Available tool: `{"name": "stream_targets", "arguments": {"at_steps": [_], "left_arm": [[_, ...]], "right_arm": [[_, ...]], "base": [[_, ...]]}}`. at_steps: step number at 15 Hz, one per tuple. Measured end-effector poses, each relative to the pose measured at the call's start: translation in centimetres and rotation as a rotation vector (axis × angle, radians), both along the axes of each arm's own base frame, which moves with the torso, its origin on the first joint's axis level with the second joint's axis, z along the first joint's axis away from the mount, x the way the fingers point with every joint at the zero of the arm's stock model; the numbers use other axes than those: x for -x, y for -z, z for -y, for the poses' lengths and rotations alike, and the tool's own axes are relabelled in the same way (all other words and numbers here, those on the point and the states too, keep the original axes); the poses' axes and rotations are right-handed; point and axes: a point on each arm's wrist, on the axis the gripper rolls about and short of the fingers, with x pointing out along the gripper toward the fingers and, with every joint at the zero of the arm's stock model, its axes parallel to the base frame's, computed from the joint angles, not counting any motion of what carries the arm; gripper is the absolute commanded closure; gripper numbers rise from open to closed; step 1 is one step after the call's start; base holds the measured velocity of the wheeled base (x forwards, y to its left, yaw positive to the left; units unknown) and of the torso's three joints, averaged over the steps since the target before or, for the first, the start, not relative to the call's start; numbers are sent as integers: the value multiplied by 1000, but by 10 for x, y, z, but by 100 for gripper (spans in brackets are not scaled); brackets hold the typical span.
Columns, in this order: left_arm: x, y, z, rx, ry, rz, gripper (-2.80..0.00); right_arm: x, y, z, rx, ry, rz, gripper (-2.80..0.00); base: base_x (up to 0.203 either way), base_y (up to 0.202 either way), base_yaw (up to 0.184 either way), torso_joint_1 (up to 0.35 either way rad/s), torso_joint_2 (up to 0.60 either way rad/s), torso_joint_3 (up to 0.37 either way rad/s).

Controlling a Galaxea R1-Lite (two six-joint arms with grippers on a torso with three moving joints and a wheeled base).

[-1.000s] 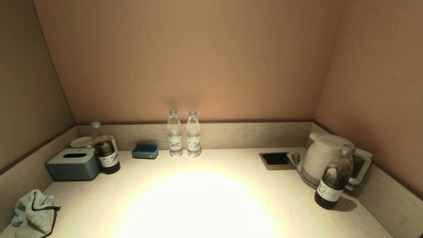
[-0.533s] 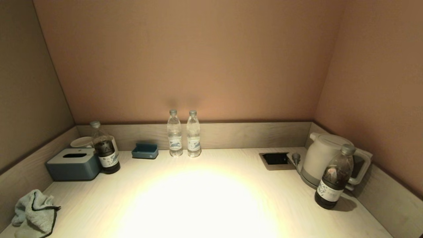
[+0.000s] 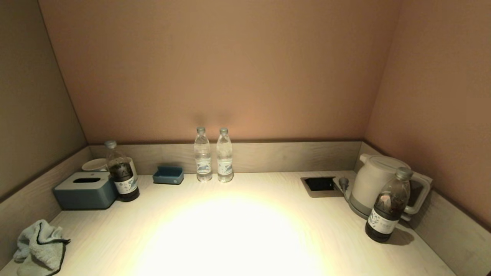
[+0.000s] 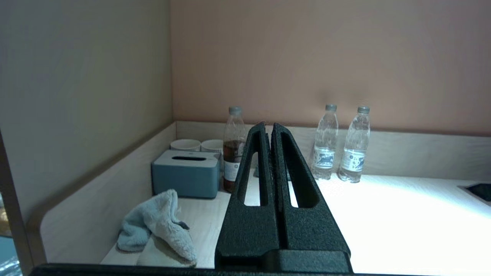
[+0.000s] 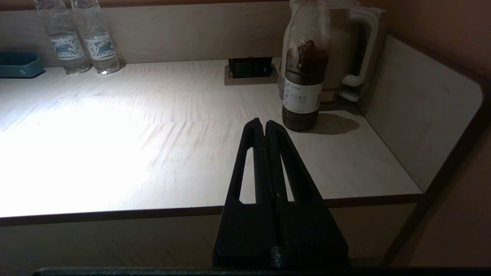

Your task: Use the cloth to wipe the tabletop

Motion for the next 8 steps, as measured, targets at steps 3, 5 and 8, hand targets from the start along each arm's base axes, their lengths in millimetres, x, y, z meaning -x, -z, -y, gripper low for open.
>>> {"name": "stream_targets", "arguments": {"at_steps": [3,5,8], "left_arm": [[-5,9,0,6,3,-10,0],[-8,14,0,6,3,-24,0],[-10,20,0,6,3,-46,0]], "right_arm": [[0,0,0,0,0,0,0],[0,0,0,0,0,0,0],[0,0,0,0,0,0,0]], "base": [[0,0,0,0,0,0],[0,0,0,0,0,0],[0,0,0,0,0,0]]}}
